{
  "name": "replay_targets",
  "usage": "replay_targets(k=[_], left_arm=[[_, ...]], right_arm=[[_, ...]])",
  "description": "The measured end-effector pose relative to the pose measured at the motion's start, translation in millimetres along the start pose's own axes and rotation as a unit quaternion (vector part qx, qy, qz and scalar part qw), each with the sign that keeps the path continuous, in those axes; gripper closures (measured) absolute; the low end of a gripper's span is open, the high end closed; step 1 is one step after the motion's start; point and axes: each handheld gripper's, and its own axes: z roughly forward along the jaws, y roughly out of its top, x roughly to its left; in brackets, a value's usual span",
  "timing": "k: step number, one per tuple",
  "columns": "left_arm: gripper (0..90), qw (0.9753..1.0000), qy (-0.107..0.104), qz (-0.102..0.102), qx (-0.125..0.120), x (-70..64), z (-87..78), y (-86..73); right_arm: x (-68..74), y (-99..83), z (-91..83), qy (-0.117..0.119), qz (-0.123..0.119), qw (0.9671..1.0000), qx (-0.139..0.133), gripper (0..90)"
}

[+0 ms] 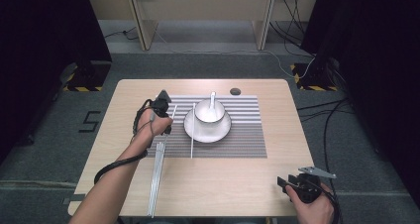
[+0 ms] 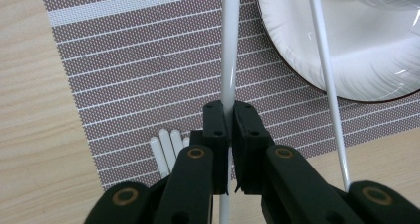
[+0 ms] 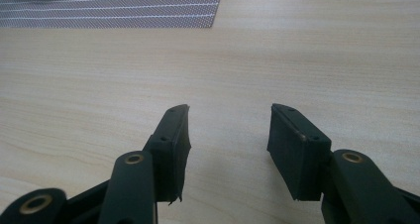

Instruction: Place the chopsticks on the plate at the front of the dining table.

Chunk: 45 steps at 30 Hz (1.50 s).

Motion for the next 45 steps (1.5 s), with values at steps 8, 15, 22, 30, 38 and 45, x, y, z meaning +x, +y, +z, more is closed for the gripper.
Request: replay_targets(k=[8,15,22,30,38,45], left_arm=[[85.3,1.0000,-0.003,-0.004,0.001,-1.4,4.2,2.5],[85.3,1.0000,-0.004,-0.004,-0.001,-3.0,5.6,3.5],[85.3,1.0000,-0.005,-0.005,-0.005,-3.6,6.2,4.5],[85.3,0.9999,-0.010,-0.010,-0.009,-4.8,7.9,7.1],[85.3,0.9998,-0.014,-0.013,-0.008,-5.8,11.5,8.7],[85.3,0.9997,-0.017,-0.015,-0.008,-6.9,12.3,11.1]], right_arm=[[-0.3,-0.1,-0.3,0.000,0.002,1.0000,0.000,50.8],[0.1,-0.2,-0.2,0.000,0.002,1.0000,0.001,50.8],[0.0,-0.1,-0.3,0.000,0.001,1.0000,0.001,50.8],[-0.3,0.0,0.0,0.000,0.000,1.0000,0.000,50.8],[-0.3,-0.1,-0.1,0.001,0.000,1.0000,-0.001,50.8],[-0.6,0.0,-0.2,0.001,0.000,1.0000,0.000,50.8]])
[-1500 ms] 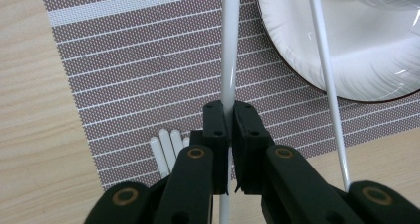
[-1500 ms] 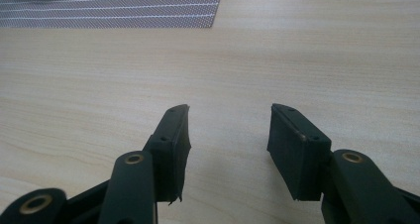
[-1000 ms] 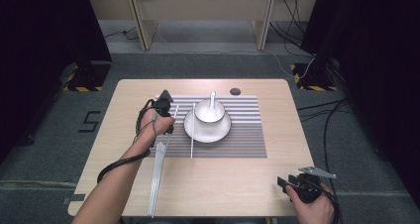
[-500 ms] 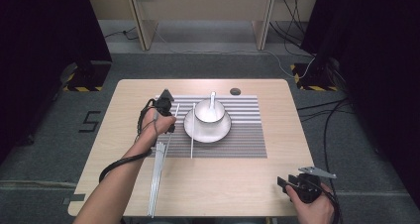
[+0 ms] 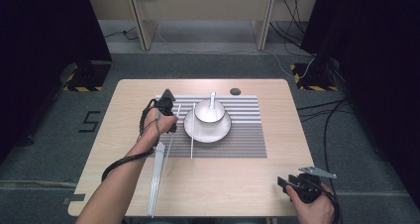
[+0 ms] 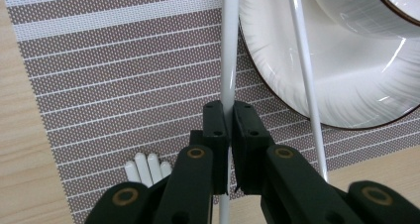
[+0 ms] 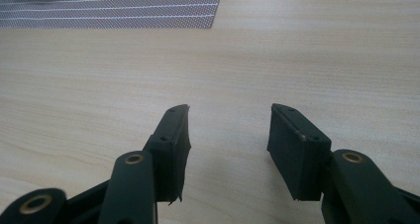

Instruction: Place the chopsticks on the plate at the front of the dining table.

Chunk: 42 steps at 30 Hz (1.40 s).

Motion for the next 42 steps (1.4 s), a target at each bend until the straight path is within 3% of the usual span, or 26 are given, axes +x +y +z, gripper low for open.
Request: replay_targets(k=[20,42], left_arm=[[85.3,0.9999,-0.013,0.001,-0.004,-10.8,4.3,7.9],[85.3,0.9999,-0.013,-0.003,-0.010,-15.2,6.7,10.5]], right_arm=[[-0.1,0.0,0.0,0.001,0.003,1.0000,0.001,50.8],[0.5,0.2,0.3,0.002,0.003,1.0000,0.002,50.8]])
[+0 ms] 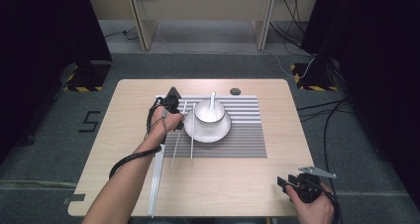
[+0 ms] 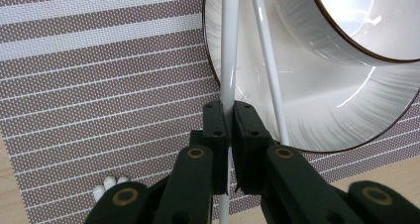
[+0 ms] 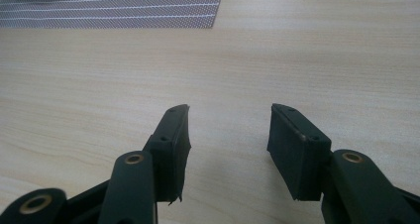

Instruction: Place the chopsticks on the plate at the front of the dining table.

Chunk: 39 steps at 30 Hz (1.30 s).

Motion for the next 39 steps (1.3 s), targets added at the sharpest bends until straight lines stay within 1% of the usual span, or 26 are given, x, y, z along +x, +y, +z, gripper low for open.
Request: replay_targets(k=[2,3,12,25,39], left_arm=[[85.3,1.0000,-0.001,-0.001,0.002,0.0,0.5,0.2],[85.2,1.0000,0.000,-0.002,0.001,0.0,0.7,0.3],[85.3,1.0000,0.001,-0.004,-0.007,-1.2,0.7,1.9],[85.2,0.9998,-0.001,-0.011,-0.014,-2.7,5.0,3.8],[85.2,0.9995,-0.009,-0.026,-0.018,-0.2,9.6,6.8]], right_arm=[[-0.1,0.0,-0.1,0.000,0.000,1.0000,-0.001,50.8],[-0.5,0.1,-0.1,0.000,-0.002,1.0000,-0.003,50.8],[-0.1,0.2,-0.4,0.000,0.001,1.0000,-0.002,50.8],[0.0,0.3,-0.4,0.000,-0.001,1.0000,-0.002,50.8],[0.0,0.2,0.0,0.001,-0.001,1.0000,0.000,50.8]])
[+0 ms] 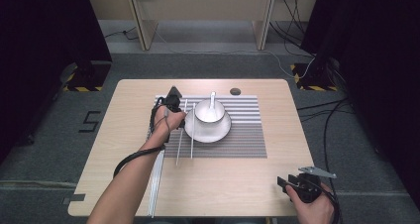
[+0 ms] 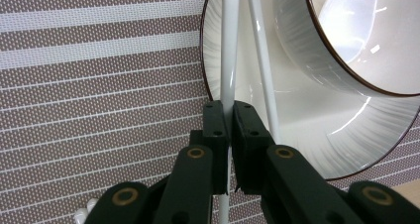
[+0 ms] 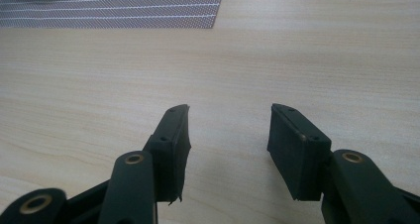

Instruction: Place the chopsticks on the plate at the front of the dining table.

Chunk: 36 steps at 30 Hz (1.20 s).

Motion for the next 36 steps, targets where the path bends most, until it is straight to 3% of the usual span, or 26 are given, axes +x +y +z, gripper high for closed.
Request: replay_targets(k=[36], left_arm=[[85.2,0.9998,-0.006,-0.007,-0.019,-5.2,14.7,7.5]], right_arm=[[-0.6,-0.2,1.7,0.003,0.001,1.0000,0.001,50.8]])
